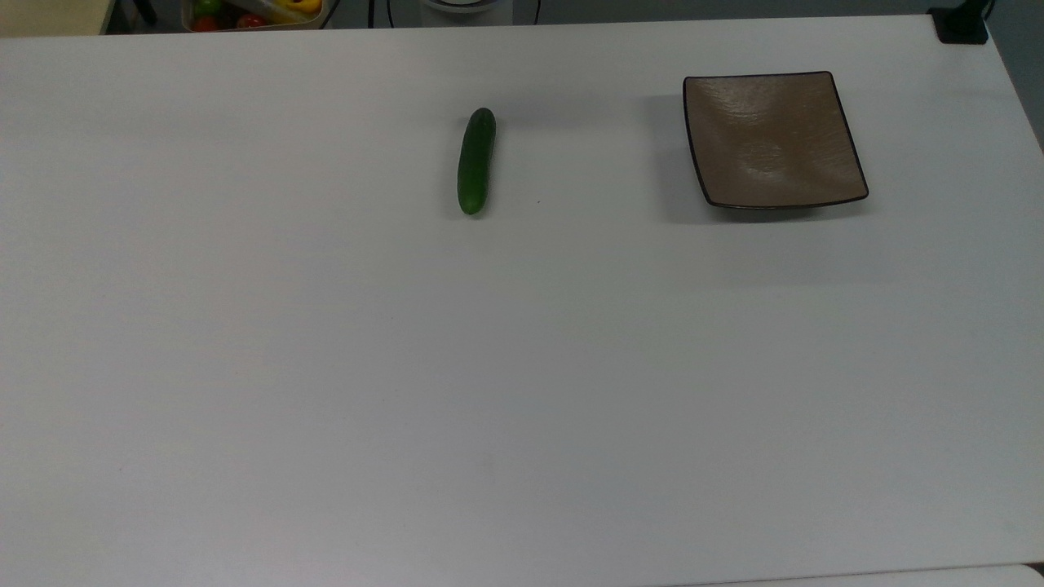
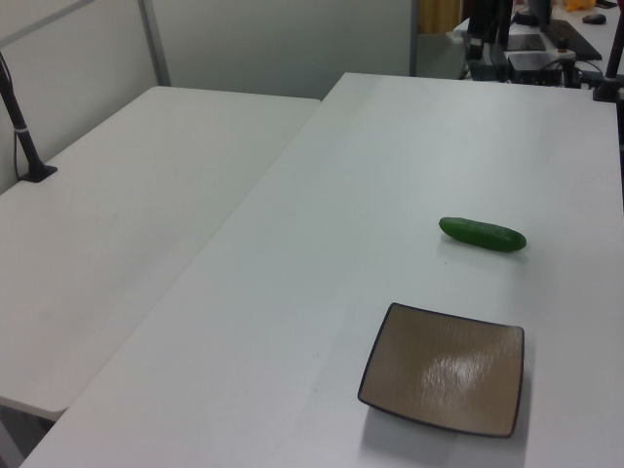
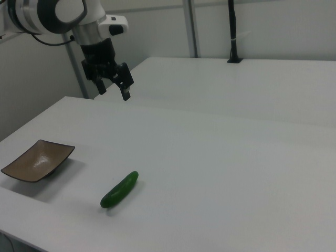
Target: Cucumber placed on a ceramic plate
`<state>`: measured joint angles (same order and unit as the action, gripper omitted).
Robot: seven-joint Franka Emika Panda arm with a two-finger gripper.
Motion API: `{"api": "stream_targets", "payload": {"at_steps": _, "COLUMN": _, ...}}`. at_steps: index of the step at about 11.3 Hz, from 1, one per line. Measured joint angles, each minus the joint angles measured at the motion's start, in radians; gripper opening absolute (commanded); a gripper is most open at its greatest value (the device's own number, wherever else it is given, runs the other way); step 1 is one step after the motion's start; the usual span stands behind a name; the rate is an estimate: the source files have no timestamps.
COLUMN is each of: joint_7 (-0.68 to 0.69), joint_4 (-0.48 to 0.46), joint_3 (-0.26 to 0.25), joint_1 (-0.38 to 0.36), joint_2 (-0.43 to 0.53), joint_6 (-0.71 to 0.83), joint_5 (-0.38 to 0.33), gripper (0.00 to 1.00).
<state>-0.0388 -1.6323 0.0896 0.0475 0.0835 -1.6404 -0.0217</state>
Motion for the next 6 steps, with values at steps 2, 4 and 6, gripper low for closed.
{"api": "stream_targets", "payload": {"at_steps": 2, "joint_7": 0.011, "joint_4": -0.003, "joint_3": 0.0, "joint_1": 0.0, "joint_2": 0.0, "joint_6": 0.0, "joint_5": 0.0, "gripper": 1.0}}
{"api": "stream_targets", "payload": {"at_steps": 4, "joint_7": 0.011, "joint_4": -0.007, "joint_3": 0.0, "joint_1": 0.0, "joint_2": 0.0, "joint_6": 0.0, "joint_5": 0.0, "gripper": 1.0}}
{"api": "stream_targets", "payload": {"at_steps": 6, "joint_7": 0.011, "joint_4": -0.01, "joint_3": 0.0, "joint_1": 0.0, "joint_2": 0.0, "joint_6": 0.0, "joint_5": 0.0, "gripper": 1.0}}
